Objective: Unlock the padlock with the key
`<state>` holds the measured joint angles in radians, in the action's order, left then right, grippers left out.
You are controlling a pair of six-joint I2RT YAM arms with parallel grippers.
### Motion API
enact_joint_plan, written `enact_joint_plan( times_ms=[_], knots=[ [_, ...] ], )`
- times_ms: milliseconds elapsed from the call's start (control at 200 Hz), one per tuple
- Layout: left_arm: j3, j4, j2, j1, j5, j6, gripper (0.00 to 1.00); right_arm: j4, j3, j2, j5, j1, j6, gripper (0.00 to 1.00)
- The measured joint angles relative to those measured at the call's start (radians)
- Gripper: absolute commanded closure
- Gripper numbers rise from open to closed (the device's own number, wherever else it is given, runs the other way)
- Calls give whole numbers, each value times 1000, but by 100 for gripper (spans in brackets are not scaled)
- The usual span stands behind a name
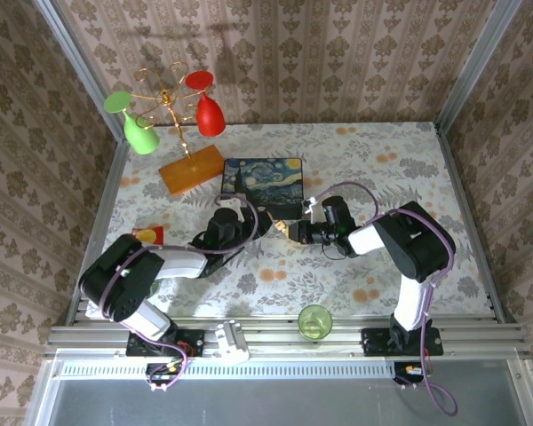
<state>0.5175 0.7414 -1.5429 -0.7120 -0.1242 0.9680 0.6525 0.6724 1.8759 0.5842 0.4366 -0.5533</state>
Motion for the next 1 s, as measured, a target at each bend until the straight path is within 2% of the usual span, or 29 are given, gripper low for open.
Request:
enact_joint_plan(
  times_ms=[140, 340, 600, 705, 1000],
  knots=[
    [6, -71, 32, 16, 15, -51, 65, -35, 0, -31, -10, 8, 19, 59],
    [9, -179, 72, 33, 32, -118, 66, -189, 13, -95, -69, 16, 93, 56],
    [37, -343, 194, 37, 85, -243, 65, -367, 120, -119, -329, 134, 230, 56],
    [49, -380, 201, 47, 88, -270, 65, -370, 178, -103, -354, 143, 246, 55],
    [45, -397, 182, 60, 83, -274, 66, -377, 206, -55, -368, 142, 275, 53]
  ],
)
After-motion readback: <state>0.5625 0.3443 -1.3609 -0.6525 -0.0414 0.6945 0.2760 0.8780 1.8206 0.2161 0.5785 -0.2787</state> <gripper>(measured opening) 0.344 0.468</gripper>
